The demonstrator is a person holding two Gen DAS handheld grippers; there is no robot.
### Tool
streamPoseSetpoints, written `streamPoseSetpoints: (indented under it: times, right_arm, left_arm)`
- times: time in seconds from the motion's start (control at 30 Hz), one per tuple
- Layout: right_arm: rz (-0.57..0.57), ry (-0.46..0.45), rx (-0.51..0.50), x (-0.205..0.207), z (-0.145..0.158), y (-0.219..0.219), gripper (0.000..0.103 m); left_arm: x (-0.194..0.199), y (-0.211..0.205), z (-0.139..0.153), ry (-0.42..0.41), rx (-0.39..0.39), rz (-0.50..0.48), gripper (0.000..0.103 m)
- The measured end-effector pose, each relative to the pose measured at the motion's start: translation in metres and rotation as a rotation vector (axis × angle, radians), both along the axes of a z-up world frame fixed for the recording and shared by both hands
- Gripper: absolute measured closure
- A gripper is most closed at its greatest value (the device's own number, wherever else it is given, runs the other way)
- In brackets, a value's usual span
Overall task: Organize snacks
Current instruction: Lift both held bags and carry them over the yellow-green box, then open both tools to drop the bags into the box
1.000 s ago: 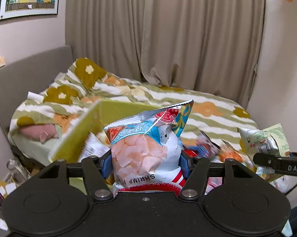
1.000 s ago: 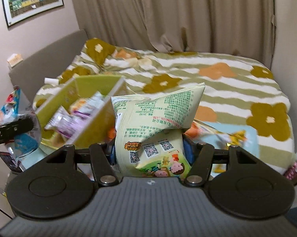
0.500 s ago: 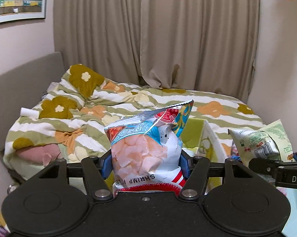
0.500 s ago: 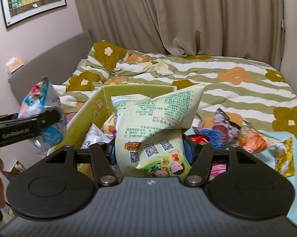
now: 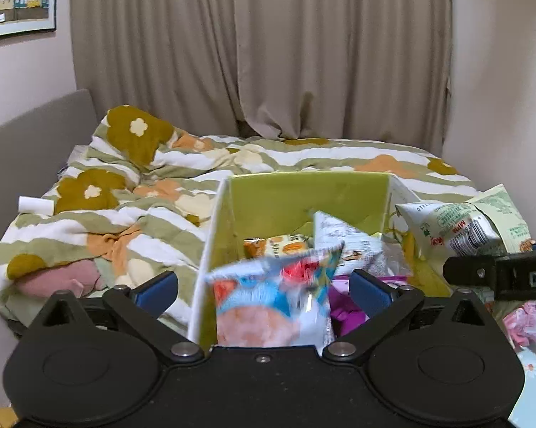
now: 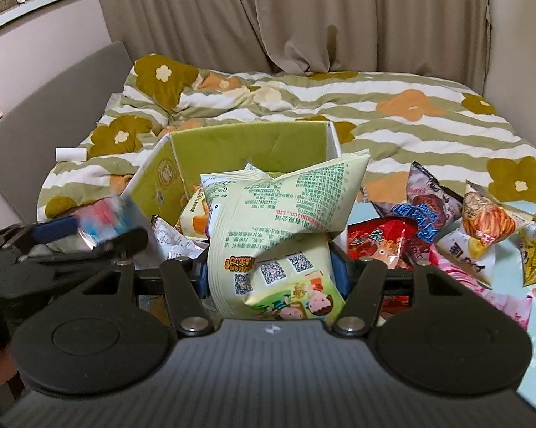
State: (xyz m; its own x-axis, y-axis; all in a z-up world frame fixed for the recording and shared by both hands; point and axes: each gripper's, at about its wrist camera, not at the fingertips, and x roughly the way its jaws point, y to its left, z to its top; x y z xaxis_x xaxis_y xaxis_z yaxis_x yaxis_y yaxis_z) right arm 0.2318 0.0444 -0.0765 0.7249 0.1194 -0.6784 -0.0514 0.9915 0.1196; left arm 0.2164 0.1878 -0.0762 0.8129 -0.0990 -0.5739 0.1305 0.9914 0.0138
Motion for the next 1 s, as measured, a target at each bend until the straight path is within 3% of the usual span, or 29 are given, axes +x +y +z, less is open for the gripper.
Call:
streamPoseSetpoints:
  times: [0.53, 0.6, 0.63, 1.0]
  right_arm:
    - [0.042, -0.021, 0.082, 0.005, -0.007, 0.000, 0.024]
    - [0.051, -0.033, 0.102, 0.004, -0.008, 0.000, 0.013]
    - [0.054, -0.040, 0.113, 0.004, -0.010, -0.001, 0.000]
    - [0.052, -0.104, 0.115, -0.009, -0.015, -0.004, 0.000]
  left_arm:
    - [-0.028, 0.017, 0.010, 0.052, -0.032, 0.079, 0.000]
    - [-0.028, 0.017, 0.010, 0.054, -0.029, 0.079, 0.000]
    - [-0.028, 0.016, 0.010, 0.055, -0.028, 0.081, 0.000]
    - [-0.037, 0.016, 0.007, 0.076, -0.044, 0.077, 0.000]
